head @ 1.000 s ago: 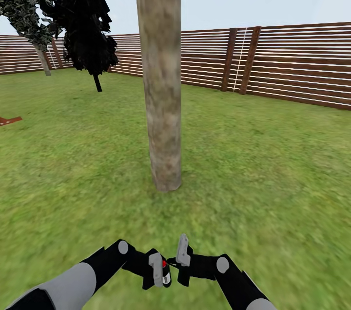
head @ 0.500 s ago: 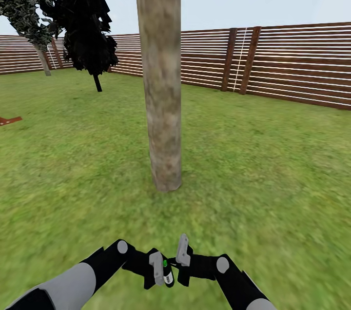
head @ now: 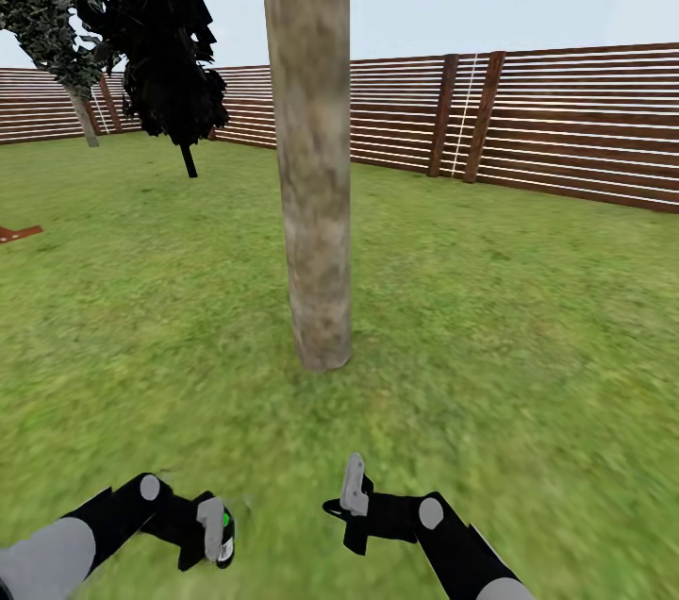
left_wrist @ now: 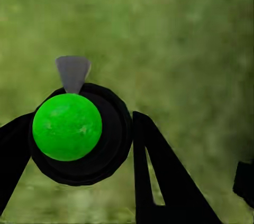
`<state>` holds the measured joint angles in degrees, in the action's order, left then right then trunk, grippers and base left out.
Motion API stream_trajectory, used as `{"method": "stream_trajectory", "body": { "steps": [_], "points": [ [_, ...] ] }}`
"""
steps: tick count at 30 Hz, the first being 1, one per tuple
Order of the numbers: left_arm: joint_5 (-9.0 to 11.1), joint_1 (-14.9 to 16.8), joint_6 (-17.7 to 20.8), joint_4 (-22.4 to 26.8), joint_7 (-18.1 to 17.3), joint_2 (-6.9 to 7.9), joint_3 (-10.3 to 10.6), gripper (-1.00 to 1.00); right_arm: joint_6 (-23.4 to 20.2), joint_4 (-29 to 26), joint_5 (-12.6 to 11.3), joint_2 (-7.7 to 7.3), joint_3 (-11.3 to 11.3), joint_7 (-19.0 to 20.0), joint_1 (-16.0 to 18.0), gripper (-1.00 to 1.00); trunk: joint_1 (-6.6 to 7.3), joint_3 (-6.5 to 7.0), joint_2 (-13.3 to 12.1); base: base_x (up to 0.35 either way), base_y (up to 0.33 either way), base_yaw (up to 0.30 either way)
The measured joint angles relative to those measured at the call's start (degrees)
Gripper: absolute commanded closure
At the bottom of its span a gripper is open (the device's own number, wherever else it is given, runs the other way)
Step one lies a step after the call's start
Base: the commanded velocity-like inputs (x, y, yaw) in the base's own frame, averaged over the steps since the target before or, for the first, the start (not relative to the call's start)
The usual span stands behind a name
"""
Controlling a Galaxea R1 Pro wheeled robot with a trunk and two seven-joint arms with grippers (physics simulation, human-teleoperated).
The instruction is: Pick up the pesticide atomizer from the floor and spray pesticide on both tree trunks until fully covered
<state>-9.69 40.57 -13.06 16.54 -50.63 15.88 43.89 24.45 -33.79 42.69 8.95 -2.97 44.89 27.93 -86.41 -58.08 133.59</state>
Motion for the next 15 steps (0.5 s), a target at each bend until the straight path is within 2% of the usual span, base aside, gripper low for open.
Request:
{"method": "stream_trajectory", "body": {
  "steps": [1, 2, 3, 5, 10, 13, 15],
  "points": [
    [-0.1, 0.0, -0.1, -1.6, 0.1, 2.81, 0.2, 1.0, 0.0, 0.0, 0.0, -0.06, 0.0, 0.0, 0.0, 1.0, 0.0, 0.0, 0.0, 0.0, 0.0, 0.0],
    [-0.3, -0.1, -0.2, -2.0, 0.1, 3.81, 0.1, 1.0, 0.0, 0.0, 0.0, -0.07, 0.0, 0.0, 0.0, 1.0, 0.0, 0.0, 0.0, 0.0, 0.0, 0.0],
    [-0.9, -0.1, -0.2, -2.3, 0.1, 4.88, 0.1, 1.0, 0.0, 0.0, 0.0, -0.1, 0.0, 0.0, 0.0, -1.0, 0.0, 0.0, 0.0, 0.0, 0.0, 0.0],
    [-1.6, -0.1, -0.3, -2.5, 0.2, 6.57, 0.0, 1.0, 0.0, 0.0, 0.0, -0.19, 0.1, 0.0, 0.0, -1.0, 0.0, 0.0, 0.0, 0.0, 0.0, 0.0],
    [-1.8, -0.1, 0.1, -4.3, 0.9, 8.68, -0.6, 1.0, 0.0, 0.2, -0.1, -0.64, 0.4, 0.0, 0.0, -1.0, 0.0, 0.0, 0.0, 0.0, 0.0, 0.0],
    [-1.2, -0.1, 0.3, -4.7, 5.6, 8.65, -1.4, 1.0, 0.0, 0.4, -0.1, -2.86, 0.6, -0.3, 0.0, -1.0, 0.0, 0.0, 0.0, 0.0, 0.0, 0.0],
    [-0.3, -0.1, 0.3, -4.8, 10.5, 8.36, -2.6, 1.0, 0.0, 0.9, -0.3, -4.99, 0.9, -0.6, -0.1, -1.0, 0.0, 0.0, 0.0, 0.0, 0.0, 0.0]
  ]
}}
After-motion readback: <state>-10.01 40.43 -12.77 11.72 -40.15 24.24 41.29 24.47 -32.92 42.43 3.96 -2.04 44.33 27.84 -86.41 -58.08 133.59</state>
